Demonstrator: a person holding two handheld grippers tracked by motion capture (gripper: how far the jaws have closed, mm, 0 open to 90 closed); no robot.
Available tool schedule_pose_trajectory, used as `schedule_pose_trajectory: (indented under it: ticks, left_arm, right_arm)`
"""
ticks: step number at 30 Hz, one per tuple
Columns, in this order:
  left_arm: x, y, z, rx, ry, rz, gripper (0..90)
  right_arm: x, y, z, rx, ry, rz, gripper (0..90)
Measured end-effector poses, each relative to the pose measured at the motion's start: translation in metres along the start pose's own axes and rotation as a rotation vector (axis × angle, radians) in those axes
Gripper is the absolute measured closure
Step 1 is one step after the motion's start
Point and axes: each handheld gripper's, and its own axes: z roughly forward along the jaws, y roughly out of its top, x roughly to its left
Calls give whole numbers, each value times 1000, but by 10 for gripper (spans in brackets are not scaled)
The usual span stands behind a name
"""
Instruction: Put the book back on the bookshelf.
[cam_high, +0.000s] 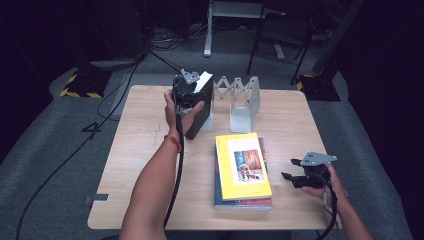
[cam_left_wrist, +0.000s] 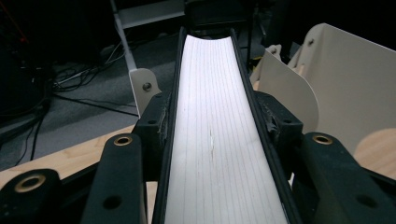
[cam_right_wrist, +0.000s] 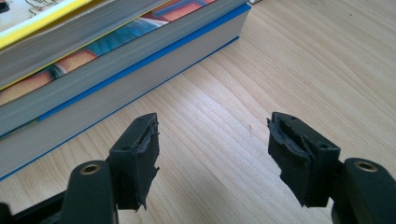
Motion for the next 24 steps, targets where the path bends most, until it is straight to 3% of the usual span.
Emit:
schedule_pose_trajectory:
  ticks: [3,11,14,19,24]
  left_arm:
    - [2,7,4,-5,13,-18,528]
    - [-2,19,20,2,54,-12,527]
    - [-1,16,26,-4,59,-21,526]
    - [2,7,29,-7,114,-78,525]
    - [2,1,29,-14,124,-74,517]
  right_arm:
    - [0,0,0,0,2,-3,342]
    - [1,1,1,5,9,-25,342]
    - [1,1,2,6,13,-30,342]
    - [1,0,1,7,12,-31,342]
    - [1,1,1,9,11,-37,342]
